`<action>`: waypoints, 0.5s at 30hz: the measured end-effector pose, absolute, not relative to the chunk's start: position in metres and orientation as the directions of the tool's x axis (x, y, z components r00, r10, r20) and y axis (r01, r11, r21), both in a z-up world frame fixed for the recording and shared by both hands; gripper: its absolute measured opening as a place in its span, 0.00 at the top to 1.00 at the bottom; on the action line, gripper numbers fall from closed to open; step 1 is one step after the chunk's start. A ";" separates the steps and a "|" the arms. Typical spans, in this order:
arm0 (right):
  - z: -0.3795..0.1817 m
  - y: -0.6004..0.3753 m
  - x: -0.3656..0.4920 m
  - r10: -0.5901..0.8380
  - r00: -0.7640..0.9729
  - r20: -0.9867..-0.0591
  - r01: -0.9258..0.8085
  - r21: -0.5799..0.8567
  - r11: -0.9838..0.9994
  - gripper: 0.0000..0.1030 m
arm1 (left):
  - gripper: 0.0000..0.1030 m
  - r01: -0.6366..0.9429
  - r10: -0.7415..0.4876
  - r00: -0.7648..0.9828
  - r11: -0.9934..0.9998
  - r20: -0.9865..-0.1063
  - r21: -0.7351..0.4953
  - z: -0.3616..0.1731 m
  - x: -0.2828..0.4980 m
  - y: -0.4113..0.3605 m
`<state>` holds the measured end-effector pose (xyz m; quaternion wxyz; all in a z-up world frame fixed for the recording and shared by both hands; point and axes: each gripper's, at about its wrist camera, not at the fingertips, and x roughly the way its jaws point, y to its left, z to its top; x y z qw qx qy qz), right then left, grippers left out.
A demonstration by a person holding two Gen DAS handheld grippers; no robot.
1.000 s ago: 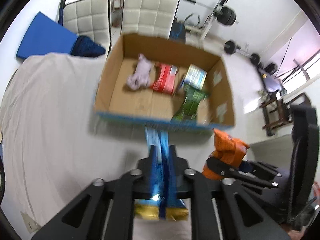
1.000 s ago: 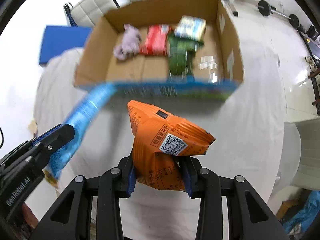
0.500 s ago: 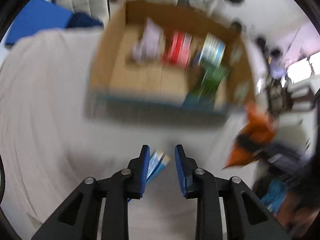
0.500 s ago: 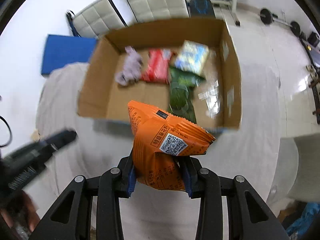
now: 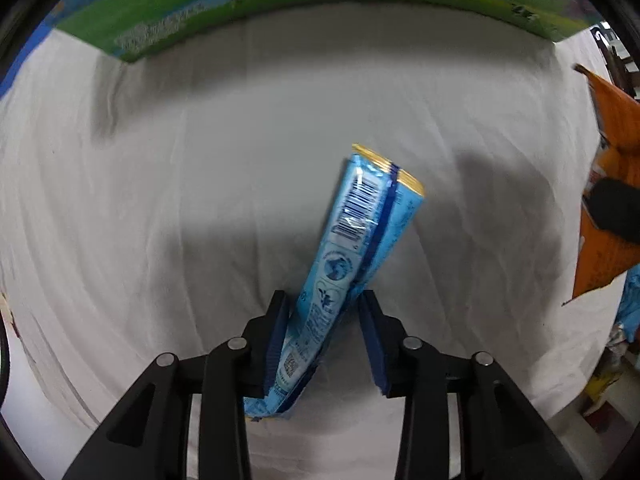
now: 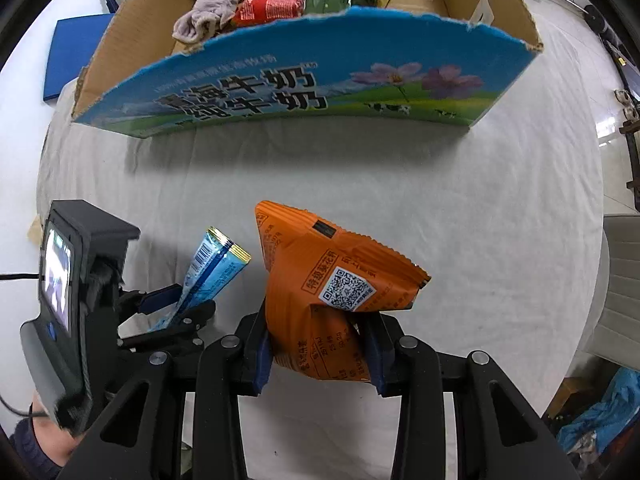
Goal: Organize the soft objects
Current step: 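Carry blue packet and orange bag into the box and open both grippers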
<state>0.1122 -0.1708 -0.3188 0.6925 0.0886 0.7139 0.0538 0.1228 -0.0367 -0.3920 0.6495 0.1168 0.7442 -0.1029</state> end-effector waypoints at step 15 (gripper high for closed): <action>-0.251 -0.183 0.122 0.271 0.097 -0.958 0.055 0.277 0.959 0.61 | 0.86 0.046 -0.329 0.090 0.944 -0.940 -0.326 -0.252 0.146 -0.008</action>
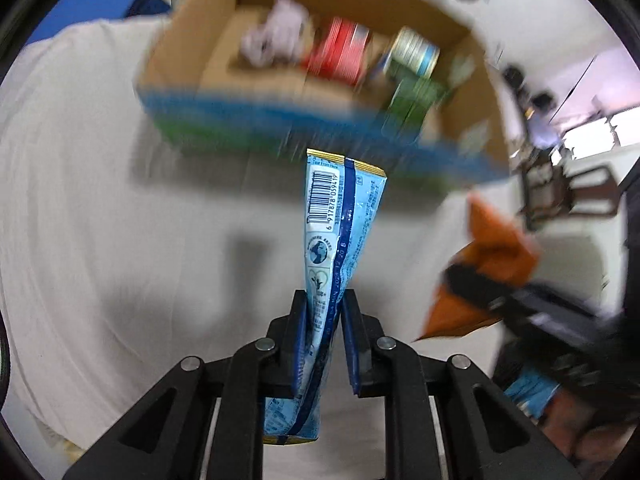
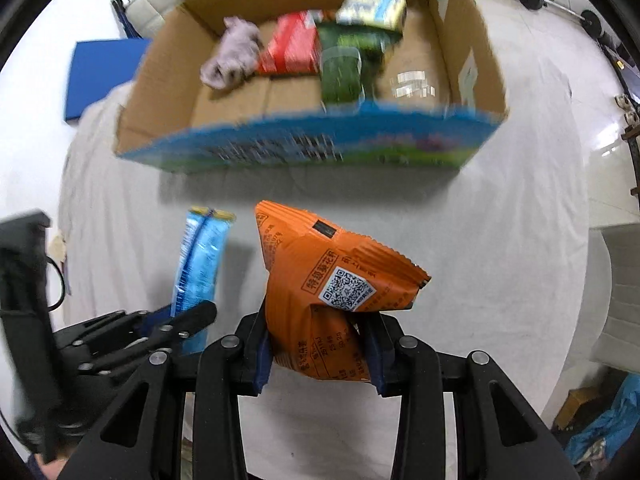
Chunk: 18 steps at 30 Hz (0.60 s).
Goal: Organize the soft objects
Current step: 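Carry blue packet and orange bag into the box and open both grippers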
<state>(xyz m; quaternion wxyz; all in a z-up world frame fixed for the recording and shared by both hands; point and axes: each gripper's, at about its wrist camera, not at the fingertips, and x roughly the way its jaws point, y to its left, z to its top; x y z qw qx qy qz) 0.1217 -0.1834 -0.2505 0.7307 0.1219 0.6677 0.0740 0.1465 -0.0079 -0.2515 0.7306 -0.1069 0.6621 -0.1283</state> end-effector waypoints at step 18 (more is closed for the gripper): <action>-0.205 -0.152 0.275 0.216 0.198 -0.956 -0.003 0.220 0.975 0.61 | 0.86 -0.145 -0.338 0.195 0.919 -0.921 -0.368 -0.238 0.324 0.030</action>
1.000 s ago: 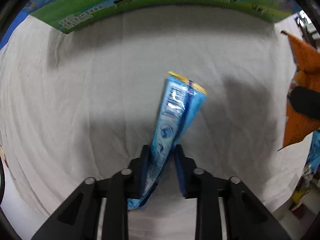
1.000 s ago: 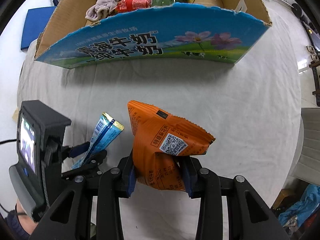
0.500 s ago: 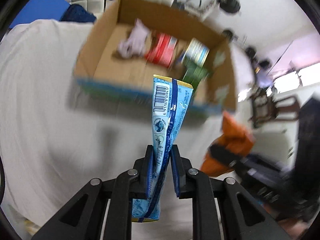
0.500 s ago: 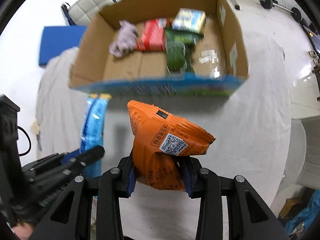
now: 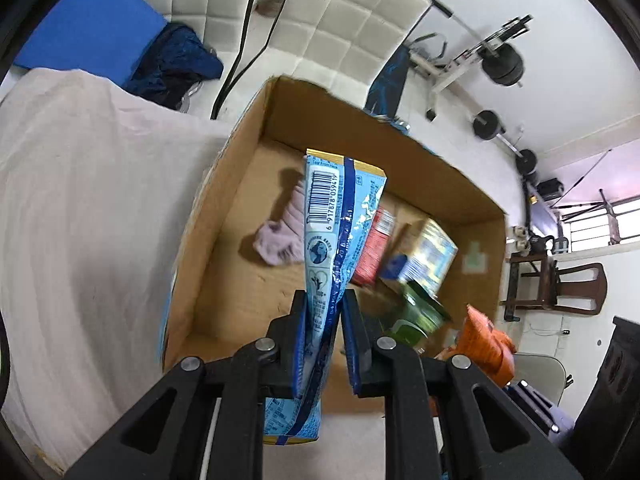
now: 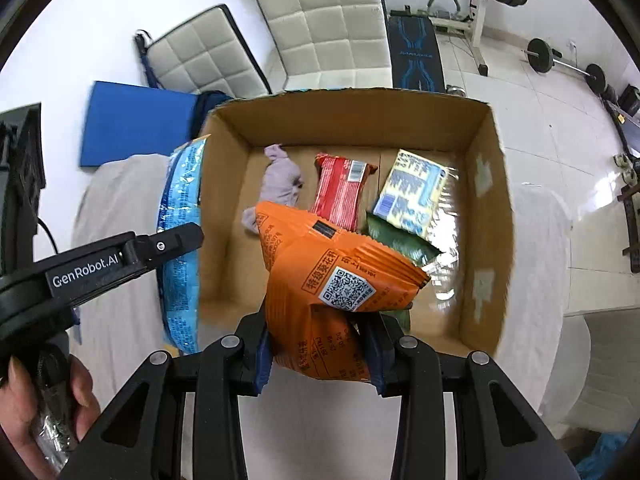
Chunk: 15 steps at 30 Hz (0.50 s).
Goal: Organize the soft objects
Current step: 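Carry blue packet and orange bag into the box and open both grippers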
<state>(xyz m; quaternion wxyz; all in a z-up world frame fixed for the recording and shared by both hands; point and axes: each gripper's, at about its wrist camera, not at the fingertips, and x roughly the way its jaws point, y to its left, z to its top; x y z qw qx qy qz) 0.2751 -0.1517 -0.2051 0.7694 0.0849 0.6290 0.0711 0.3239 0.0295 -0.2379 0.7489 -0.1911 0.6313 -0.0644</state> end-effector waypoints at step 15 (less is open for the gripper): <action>-0.310 -0.134 0.322 0.277 -0.004 -0.961 0.034 0.277 0.960 0.57 | 0.80 -0.099 -0.242 0.033 0.965 -0.970 -0.244 -0.294 0.356 0.013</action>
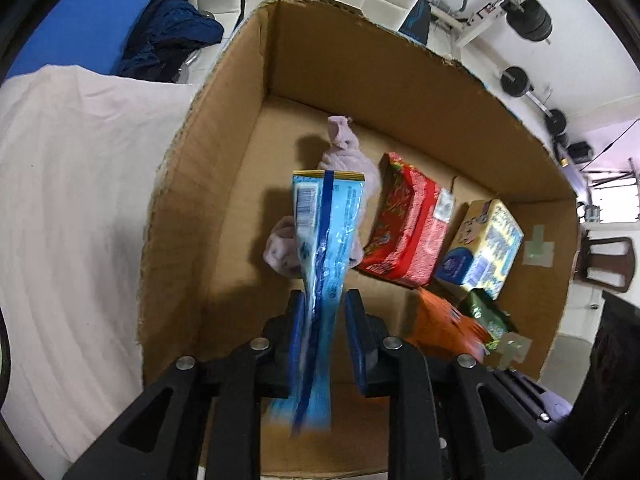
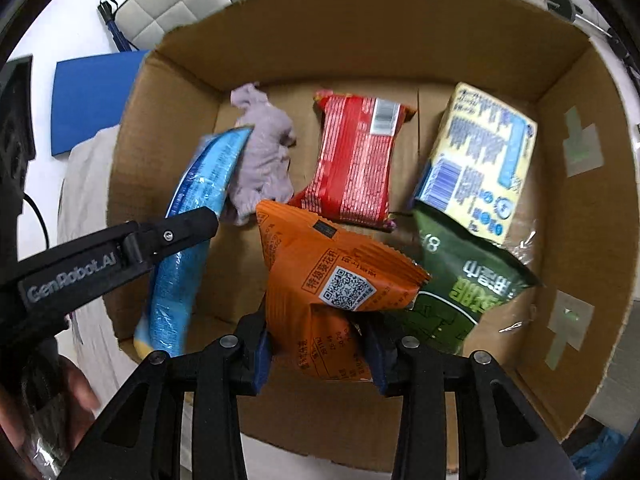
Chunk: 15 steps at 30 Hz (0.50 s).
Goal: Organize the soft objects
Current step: 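Carry blue packet and orange bag into the box and open both grippers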
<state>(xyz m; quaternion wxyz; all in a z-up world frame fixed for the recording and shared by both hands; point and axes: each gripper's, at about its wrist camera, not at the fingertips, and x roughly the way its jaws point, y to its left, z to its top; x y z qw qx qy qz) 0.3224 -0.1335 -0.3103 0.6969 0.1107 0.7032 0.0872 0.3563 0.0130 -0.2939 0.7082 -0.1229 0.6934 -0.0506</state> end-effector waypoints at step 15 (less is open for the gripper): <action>-0.287 -0.153 0.306 0.130 0.065 -0.989 0.023 0.132 0.991 0.31 | 0.30 -0.009 -0.115 0.158 0.993 -0.981 -0.118 -0.267 0.320 0.008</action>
